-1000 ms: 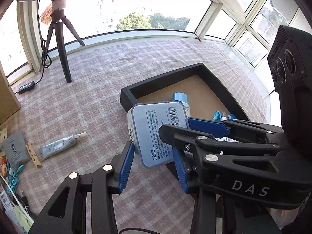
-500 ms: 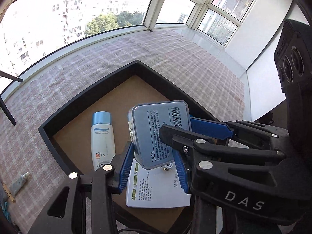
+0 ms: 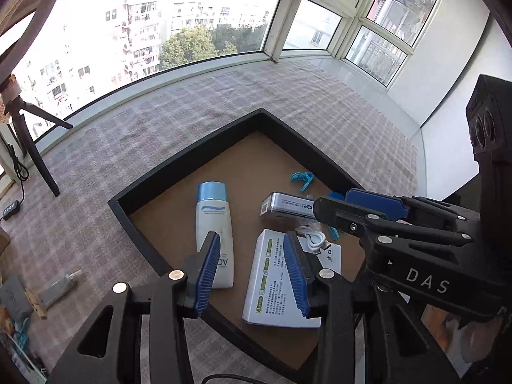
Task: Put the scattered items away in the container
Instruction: 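Carry the grey tin box into the tray and open the right gripper, then grasp the wooden clothespin with the right gripper while the left grasps the red pouch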
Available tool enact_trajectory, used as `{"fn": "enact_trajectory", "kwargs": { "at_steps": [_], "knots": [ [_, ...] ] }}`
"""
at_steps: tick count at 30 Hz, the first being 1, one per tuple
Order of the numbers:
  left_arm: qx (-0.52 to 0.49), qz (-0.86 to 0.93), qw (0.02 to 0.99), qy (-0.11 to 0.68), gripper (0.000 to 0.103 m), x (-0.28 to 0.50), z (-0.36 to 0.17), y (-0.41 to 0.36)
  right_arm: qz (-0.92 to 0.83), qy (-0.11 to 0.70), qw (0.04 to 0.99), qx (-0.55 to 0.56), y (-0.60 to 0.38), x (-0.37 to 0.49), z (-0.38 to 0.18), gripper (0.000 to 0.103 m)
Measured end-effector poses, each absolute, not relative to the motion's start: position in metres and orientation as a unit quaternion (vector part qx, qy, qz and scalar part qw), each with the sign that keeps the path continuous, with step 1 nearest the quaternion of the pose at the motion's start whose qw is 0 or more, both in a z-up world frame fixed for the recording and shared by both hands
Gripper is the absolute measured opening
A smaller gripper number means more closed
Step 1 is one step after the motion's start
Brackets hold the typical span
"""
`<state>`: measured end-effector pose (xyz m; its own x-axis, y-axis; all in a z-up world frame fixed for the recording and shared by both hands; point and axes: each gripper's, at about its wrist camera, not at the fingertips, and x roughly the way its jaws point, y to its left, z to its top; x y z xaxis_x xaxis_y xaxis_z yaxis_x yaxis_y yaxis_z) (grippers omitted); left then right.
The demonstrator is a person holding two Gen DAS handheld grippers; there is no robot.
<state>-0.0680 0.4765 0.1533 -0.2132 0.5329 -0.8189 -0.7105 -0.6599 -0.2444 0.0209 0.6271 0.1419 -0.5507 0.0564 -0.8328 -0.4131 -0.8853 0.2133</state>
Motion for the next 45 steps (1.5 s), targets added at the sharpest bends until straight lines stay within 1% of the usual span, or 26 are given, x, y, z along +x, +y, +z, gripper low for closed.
{"fn": "enact_trajectory", "kwargs": {
  "at_steps": [9,12,18,20,24,25,26,28,29,30,31,34,37,40,45],
  "knots": [
    [-0.477,0.823,0.303,0.049,0.038,-0.102,0.161,0.349,0.879,0.153,0.057,-0.448,0.531,-0.015,0.142,0.043],
    [-0.474,0.838,0.264,0.051,0.039,-0.104,0.158,0.301,0.880,0.139,0.027,-0.454,0.491,-0.025,0.136,0.043],
    [-0.488,0.853,0.183,0.014,0.039,-0.103,0.141,0.192,0.876,0.108,-0.030,-0.470,0.419,-0.039,0.128,0.043],
    [-0.493,0.856,0.154,-0.004,0.041,-0.099,0.133,0.151,0.875,0.103,-0.045,-0.471,0.399,-0.042,0.127,0.043],
    [-0.503,0.860,0.085,-0.033,0.049,-0.086,0.114,0.070,0.880,0.081,-0.053,-0.466,0.370,-0.047,0.126,0.044],
    [-0.506,0.859,0.068,-0.043,0.052,-0.083,0.109,0.050,0.880,0.074,-0.053,-0.466,0.364,-0.048,0.125,0.047],
    [-0.510,0.857,0.051,-0.051,0.054,-0.080,0.105,0.031,0.880,0.067,-0.055,-0.466,0.358,-0.049,0.124,0.054],
    [-0.513,0.856,0.021,-0.061,0.061,-0.076,0.098,-0.001,0.881,0.048,-0.062,-0.466,0.347,-0.054,0.122,0.059],
    [-0.513,0.856,0.009,-0.066,0.062,-0.073,0.095,-0.015,0.881,0.035,-0.062,-0.468,0.342,-0.056,0.120,0.060],
    [-0.516,0.854,-0.001,-0.072,0.066,-0.072,0.092,-0.028,0.881,0.021,-0.060,-0.469,0.338,-0.060,0.117,0.060],
    [-0.518,0.851,-0.011,-0.081,0.067,-0.072,0.089,-0.041,0.879,0.009,-0.059,-0.472,0.334,-0.064,0.114,0.060],
    [-0.524,0.846,-0.036,-0.095,0.068,-0.072,0.079,-0.066,0.867,0.009,-0.075,-0.492,0.326,-0.078,0.102,0.060],
    [-0.534,0.839,-0.047,-0.098,0.073,-0.077,0.068,-0.078,0.861,-0.002,-0.085,-0.501,0.312,-0.091,0.093,0.060],
    [-0.543,0.833,-0.050,-0.098,0.074,-0.083,0.058,-0.081,0.857,-0.022,-0.093,-0.506,0.294,-0.105,0.083,0.060],
    [-0.558,0.825,-0.045,-0.083,0.077,-0.094,0.048,-0.072,0.848,-0.029,-0.103,-0.519,0.277,-0.134,0.065,0.060]
  ]
}}
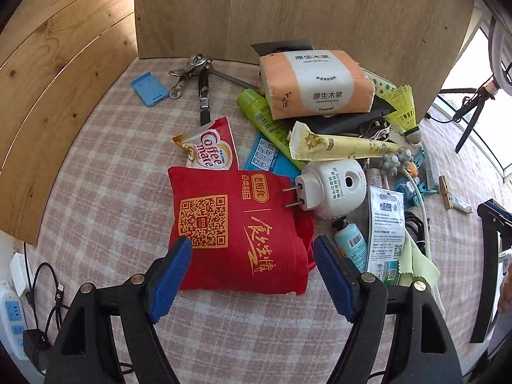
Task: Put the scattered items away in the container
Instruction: 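Grasp the wooden clothespin with the right gripper while the left grasps the red pouch, then carry the clothespin and red pouch into the tray and release both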
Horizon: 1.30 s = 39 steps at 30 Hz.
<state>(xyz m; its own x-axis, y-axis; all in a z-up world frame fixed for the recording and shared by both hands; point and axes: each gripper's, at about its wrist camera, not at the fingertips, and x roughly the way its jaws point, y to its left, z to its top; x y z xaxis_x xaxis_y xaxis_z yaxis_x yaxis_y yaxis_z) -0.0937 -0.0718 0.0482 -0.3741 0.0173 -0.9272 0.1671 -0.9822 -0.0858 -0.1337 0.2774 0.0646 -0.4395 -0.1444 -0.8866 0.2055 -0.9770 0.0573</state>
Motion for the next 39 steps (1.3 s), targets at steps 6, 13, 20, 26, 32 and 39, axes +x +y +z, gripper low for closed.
{"fn": "enact_trajectory", "kwargs": {
  "at_steps": [6,13,20,26,32,39],
  "knots": [
    [0.578,-0.813,0.071,0.025,0.090,-0.109,0.029,-0.063,-0.836,0.046,0.121,0.533,0.263,-0.157,0.047,0.060],
    [0.594,-0.797,0.082,0.078,0.099,-0.107,-0.004,-0.088,-0.826,0.055,0.136,0.544,0.258,-0.171,0.031,0.060],
    [0.577,-0.807,0.089,0.085,0.090,-0.106,-0.002,-0.095,-0.813,0.060,0.133,0.563,0.257,-0.185,0.014,0.045],
    [0.559,-0.819,0.101,0.081,0.081,-0.101,-0.002,-0.094,-0.810,0.056,0.121,0.571,0.257,-0.188,0.007,0.022],
    [0.551,-0.825,0.088,0.094,0.074,-0.085,0.001,-0.096,-0.808,0.022,0.117,0.577,0.261,-0.174,0.009,0.013],
    [0.548,-0.825,0.073,0.117,0.071,-0.062,0.006,-0.107,-0.821,0.007,0.101,0.562,0.267,-0.150,0.032,0.013]
  ]
}}
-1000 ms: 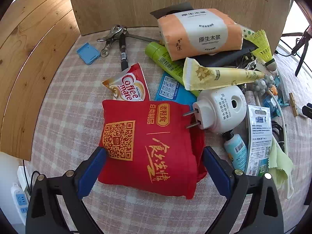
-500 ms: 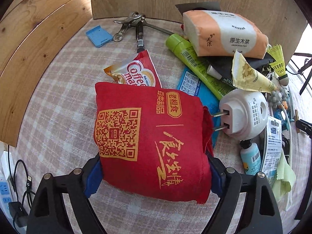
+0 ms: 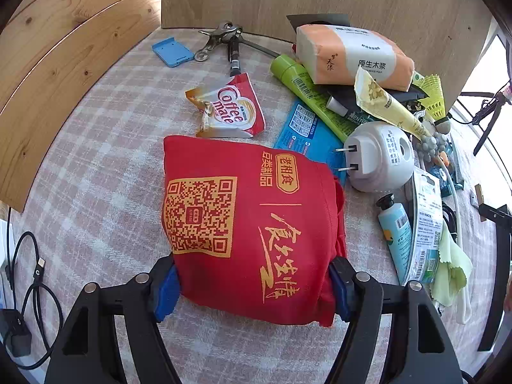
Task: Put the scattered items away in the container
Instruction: 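Carry the clothespin and red pouch into the tray and release both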
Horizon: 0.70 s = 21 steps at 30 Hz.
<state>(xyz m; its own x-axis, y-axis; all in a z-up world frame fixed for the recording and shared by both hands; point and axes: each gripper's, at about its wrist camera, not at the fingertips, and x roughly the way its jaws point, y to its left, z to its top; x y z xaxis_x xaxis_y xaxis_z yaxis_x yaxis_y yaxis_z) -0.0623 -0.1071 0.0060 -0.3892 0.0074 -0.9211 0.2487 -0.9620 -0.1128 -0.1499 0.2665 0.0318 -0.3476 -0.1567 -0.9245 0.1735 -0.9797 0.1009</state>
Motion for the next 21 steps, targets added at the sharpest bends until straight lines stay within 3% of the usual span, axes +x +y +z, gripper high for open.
{"fn": "enact_trajectory", "kwargs": {
  "at_steps": [12,21],
  "knots": [
    [0.519,-0.846,0.048,0.116,0.070,-0.018,0.044,-0.095,-0.842,-0.021,0.061,0.536,0.298,-0.081,0.069,0.013],
    [0.493,-0.865,0.007,0.091,0.070,-0.018,0.087,-0.016,-0.860,-0.051,0.026,0.507,0.360,-0.036,0.099,0.013]
  ]
}}
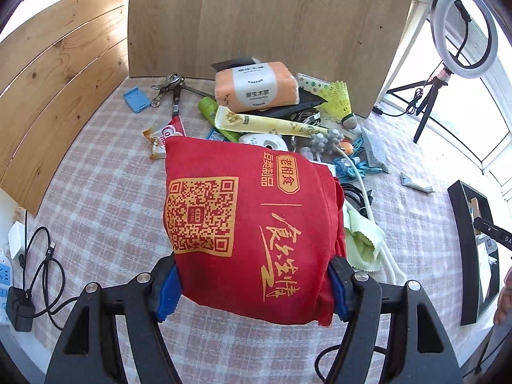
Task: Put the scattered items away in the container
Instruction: 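Carry the clothespin and red pouch into the tray and release both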
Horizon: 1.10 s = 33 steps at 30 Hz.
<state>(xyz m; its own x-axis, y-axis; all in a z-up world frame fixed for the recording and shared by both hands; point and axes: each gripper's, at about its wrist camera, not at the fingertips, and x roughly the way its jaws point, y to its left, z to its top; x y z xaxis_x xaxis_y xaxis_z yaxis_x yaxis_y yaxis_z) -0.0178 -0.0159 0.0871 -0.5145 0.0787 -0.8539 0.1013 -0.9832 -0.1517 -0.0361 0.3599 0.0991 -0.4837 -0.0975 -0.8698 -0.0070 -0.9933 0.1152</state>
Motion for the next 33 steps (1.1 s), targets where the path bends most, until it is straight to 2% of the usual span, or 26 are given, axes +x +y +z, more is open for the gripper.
{"fn": "enact_trajectory", "kwargs": {
  "at_steps": [8,20,33],
  "knots": [
    [0.478,-0.873,-0.068,0.073,0.070,-0.018,0.116,0.111,-0.873,-0.061,-0.022,0.484,0.455,0.005,0.120,0.013],
    [0.479,-0.854,-0.204,0.010,0.070,-0.019,0.123,0.315,-0.870,-0.099,-0.112,0.470,0.600,0.053,0.125,0.013],
    [0.457,-0.844,-0.278,-0.048,0.070,-0.021,0.142,0.448,-0.859,-0.131,-0.163,0.467,0.682,0.078,0.118,0.013]
  ]
}}
